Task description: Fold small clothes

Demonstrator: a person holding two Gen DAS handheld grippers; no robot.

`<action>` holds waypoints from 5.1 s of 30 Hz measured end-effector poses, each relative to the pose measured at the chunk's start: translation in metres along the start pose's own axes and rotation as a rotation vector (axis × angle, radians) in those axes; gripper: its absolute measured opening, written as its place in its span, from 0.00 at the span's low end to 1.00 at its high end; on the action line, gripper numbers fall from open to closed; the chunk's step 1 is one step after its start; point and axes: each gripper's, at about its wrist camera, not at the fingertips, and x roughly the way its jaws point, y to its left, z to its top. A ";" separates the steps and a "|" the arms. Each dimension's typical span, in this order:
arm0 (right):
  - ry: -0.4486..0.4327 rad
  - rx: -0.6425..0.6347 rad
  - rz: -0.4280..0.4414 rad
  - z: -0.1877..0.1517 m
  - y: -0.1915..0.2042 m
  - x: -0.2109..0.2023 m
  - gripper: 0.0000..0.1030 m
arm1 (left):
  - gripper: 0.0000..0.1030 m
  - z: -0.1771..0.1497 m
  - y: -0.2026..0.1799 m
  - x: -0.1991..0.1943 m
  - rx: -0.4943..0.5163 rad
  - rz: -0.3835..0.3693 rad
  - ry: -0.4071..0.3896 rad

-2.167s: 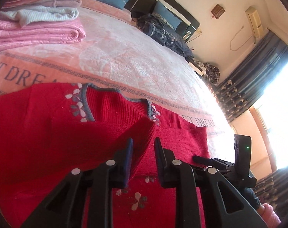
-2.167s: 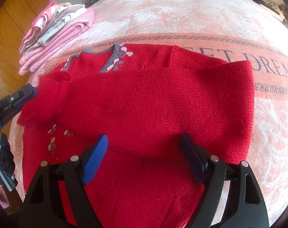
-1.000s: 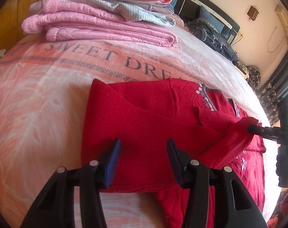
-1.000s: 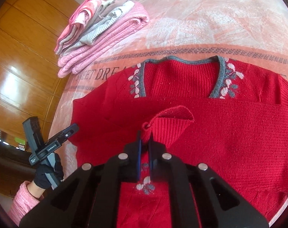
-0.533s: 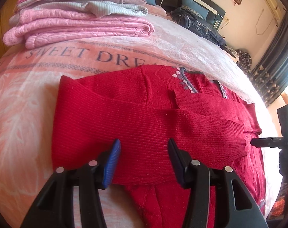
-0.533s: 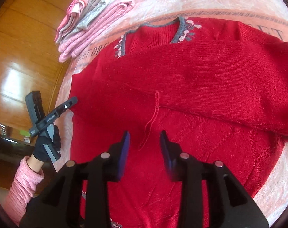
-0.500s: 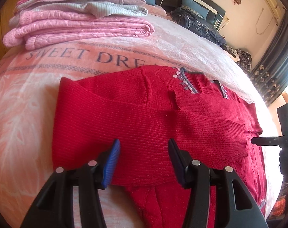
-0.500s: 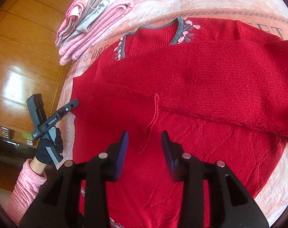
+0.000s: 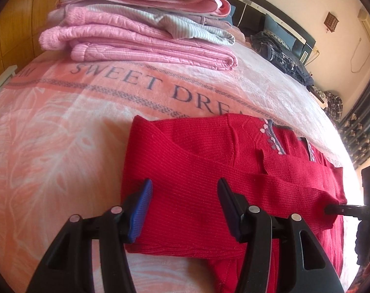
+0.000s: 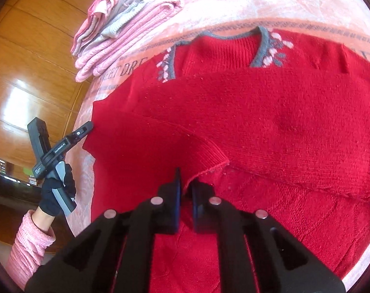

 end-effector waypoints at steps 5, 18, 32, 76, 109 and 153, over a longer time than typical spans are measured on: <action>-0.083 -0.043 -0.003 0.008 0.005 -0.039 0.05 | 0.54 0.006 0.003 -0.003 -0.028 0.010 -0.027; -0.248 0.130 -0.086 0.015 -0.090 -0.126 0.05 | 0.55 0.000 -0.045 0.023 0.046 0.037 -0.002; -0.179 0.144 -0.324 -0.003 -0.132 -0.105 0.19 | 0.59 -0.007 -0.070 0.040 0.102 0.095 0.015; 0.056 0.043 -0.190 -0.206 0.023 -0.159 0.51 | 0.67 -0.145 -0.070 -0.118 0.086 -0.017 0.452; 0.200 0.182 -0.221 -0.325 0.005 -0.122 0.47 | 0.46 -0.255 -0.054 -0.137 0.032 -0.190 0.650; -0.268 0.340 0.065 -0.168 -0.012 -0.232 0.05 | 0.07 -0.068 -0.086 -0.141 -0.201 -0.476 0.167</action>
